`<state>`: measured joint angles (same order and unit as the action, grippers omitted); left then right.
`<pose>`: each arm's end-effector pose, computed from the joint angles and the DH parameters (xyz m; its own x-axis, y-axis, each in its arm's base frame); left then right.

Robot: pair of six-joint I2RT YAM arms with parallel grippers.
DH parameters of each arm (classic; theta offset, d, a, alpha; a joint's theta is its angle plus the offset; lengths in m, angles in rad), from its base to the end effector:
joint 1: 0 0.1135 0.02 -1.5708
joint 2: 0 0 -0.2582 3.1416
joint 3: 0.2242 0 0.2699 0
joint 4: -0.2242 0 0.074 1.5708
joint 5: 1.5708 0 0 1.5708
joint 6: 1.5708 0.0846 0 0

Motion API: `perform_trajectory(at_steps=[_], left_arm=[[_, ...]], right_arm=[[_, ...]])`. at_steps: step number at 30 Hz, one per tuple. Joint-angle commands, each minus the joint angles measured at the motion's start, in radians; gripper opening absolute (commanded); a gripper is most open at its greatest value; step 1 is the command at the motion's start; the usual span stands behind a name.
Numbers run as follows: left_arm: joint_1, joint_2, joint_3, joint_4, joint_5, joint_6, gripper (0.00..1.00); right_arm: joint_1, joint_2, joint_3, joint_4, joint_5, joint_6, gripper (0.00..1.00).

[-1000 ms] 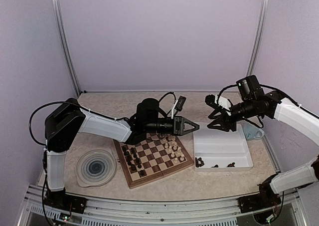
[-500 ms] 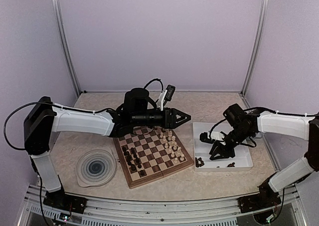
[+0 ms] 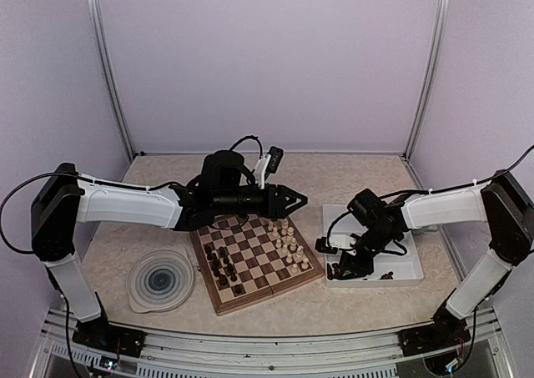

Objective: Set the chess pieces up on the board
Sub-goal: Pick up the chess pile from the storage box.

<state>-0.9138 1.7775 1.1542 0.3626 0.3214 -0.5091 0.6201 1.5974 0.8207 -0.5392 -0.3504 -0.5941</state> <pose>0.2663 -0.3891 0.2216 -0.5945 0.0136 -0.8040 0.7421 0.3944 -0.5420 0.2235 0.1952 0.0815 -0.3076 -0.8657 -0.3949 -0.9515 0.2770 0.1341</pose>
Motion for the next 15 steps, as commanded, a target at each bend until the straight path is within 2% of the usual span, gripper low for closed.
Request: perform_trajectory(at_steps=[1, 10, 15], left_arm=[[0.003, -0.032, -0.009, -0.006, -0.021, 0.018, 0.50], [-0.002, -0.037, -0.021, -0.027, -0.033, 0.038, 0.50], [-0.008, -0.045, -0.019, -0.052, -0.036, 0.063, 0.50]], right_arm=[[0.031, 0.046, -0.011, 0.065, 0.142, 0.051, 0.32], [0.030, 0.027, -0.035, 0.062, 0.207, 0.050, 0.20], [0.025, -0.036, -0.049, 0.033, 0.215, 0.030, 0.19]])
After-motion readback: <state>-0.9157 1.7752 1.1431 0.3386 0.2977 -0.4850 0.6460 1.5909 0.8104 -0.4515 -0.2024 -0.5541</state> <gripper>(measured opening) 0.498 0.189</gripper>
